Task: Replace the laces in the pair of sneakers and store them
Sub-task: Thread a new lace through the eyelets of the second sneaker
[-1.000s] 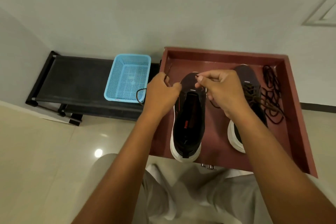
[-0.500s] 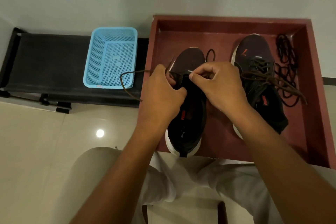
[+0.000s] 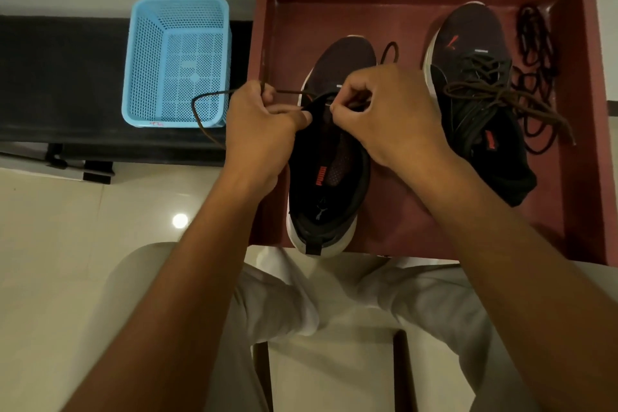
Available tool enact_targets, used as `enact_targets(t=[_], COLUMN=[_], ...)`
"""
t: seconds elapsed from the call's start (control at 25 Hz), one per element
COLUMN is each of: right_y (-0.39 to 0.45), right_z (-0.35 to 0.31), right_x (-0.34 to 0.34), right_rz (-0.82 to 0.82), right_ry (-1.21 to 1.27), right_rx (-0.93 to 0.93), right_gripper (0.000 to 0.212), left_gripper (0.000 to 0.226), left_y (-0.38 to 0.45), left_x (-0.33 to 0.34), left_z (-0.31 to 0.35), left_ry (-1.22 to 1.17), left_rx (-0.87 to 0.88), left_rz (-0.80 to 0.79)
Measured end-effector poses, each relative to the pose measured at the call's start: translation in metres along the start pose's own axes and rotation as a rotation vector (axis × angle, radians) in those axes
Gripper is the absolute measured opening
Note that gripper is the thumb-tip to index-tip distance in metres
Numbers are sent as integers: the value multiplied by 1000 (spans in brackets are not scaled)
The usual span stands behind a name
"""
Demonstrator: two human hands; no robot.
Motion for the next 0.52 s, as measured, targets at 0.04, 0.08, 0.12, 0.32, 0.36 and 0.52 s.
enact_targets(t=[0.04,0.08,0.12,0.32,0.36,0.52], right_y=[1,2,3,6,6,6], right_z=[-1,-2,-3,-1,-1,-1], right_x=[1,3,5,9,9,11], right_rz=[-9,-17,-20,-27,-21,19], right_ry=[-12,-20,-25,-91,-99,-56], right_rx=[-13,-28,-42,-50,-53,-52], right_gripper=[10,11,11,9,9,10], left_gripper=[44,46,46,44,44,44], left_y=[0,0,-1,-4,-4,-3], left_x=[0,0,0,3,3,3], left_z=[0,-1,-1,2,2,1], left_ry=[-24,-44,-65,-106,-102,-97], left_rx=[-12,-29,-41,-44,-40,-30], left_rz=[-1,-1,-2,-29,-32,-50])
Point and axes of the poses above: each hand's wrist, its own y-axis towards the middle knuckle, its own x-axis out of the palm, z = x × y, the point moved 7 cm from there along y, towards the middle knuckle, and after that the axes turned 1 degree about y, right-handed, at the moved point
